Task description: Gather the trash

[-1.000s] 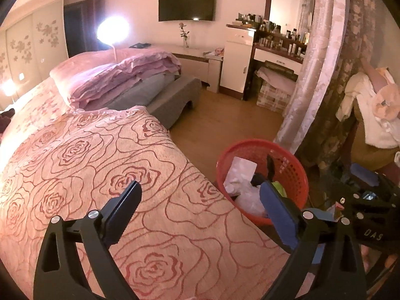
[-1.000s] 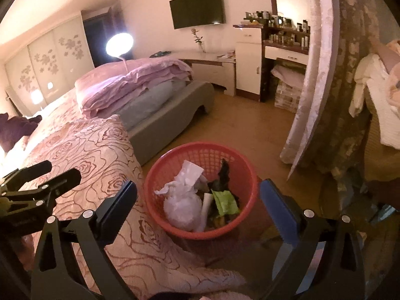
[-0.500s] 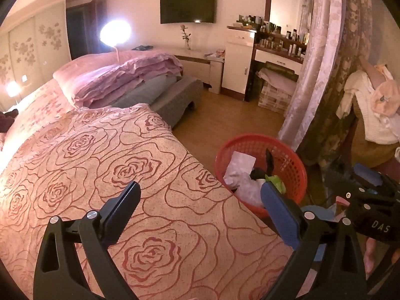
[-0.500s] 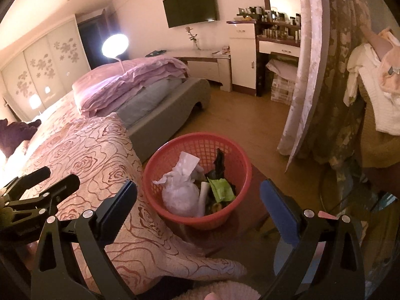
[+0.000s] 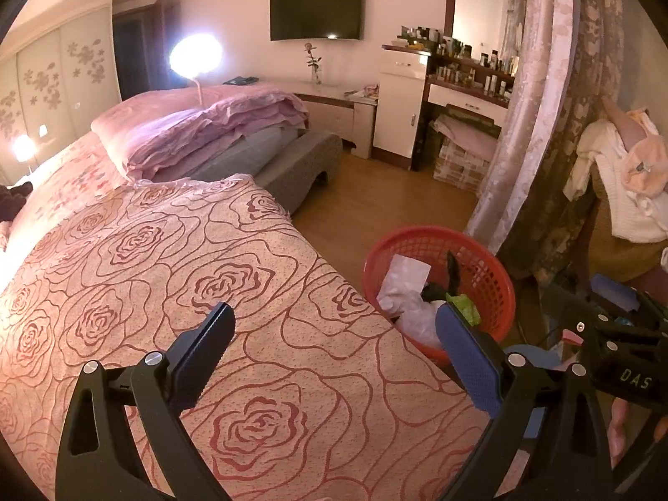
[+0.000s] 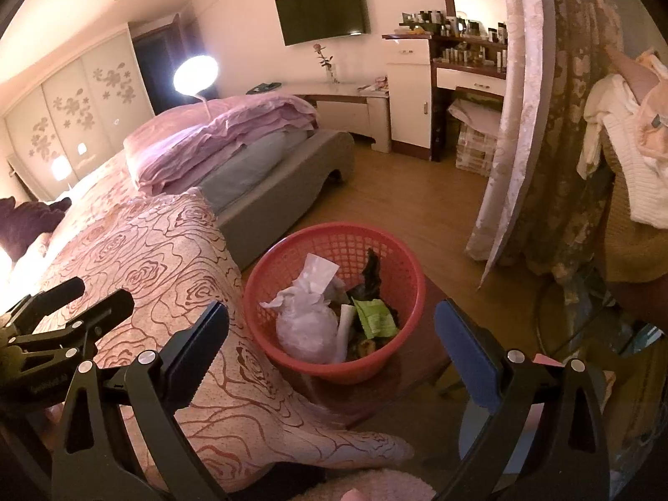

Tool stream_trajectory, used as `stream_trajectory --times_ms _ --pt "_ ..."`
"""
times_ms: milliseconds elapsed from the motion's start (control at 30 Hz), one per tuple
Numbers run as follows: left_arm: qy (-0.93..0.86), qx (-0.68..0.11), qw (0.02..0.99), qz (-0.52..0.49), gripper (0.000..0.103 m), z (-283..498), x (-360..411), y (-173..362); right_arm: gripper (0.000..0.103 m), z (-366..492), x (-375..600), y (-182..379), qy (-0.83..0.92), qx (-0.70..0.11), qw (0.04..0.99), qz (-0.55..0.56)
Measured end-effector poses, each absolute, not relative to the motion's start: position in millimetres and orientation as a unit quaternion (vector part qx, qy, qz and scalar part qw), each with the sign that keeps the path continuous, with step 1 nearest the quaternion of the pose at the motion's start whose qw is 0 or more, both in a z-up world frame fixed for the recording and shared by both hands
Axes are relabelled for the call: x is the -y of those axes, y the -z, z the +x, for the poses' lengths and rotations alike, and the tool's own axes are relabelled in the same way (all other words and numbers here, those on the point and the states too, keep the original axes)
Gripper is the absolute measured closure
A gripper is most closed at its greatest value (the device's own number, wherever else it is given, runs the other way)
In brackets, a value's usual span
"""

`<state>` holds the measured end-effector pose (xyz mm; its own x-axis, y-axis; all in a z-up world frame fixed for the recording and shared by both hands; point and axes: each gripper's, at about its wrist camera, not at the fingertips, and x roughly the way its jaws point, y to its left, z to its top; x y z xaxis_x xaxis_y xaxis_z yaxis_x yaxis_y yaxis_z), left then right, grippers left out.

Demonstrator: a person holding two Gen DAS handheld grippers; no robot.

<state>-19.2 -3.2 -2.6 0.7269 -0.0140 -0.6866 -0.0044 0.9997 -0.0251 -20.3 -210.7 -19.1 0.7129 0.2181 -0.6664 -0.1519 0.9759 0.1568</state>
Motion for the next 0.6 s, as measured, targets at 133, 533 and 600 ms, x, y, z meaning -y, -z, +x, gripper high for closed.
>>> stream_trajectory --times_ms 133,533,600 --pt "0.002 -0.37 0.929 -0.013 0.01 -19.1 3.2 2.8 0.007 -20.5 210.6 19.0 -0.1 -0.365 0.924 0.045" --pt "0.001 -0.37 0.929 -0.011 0.01 -19.7 2.3 2.9 0.007 -17.6 209.0 22.7 -0.1 -0.371 0.922 0.047" --pt "0.002 -0.371 0.929 -0.011 0.01 -19.7 2.3 2.9 0.007 -18.8 208.6 23.5 -0.1 -0.371 0.922 0.048"
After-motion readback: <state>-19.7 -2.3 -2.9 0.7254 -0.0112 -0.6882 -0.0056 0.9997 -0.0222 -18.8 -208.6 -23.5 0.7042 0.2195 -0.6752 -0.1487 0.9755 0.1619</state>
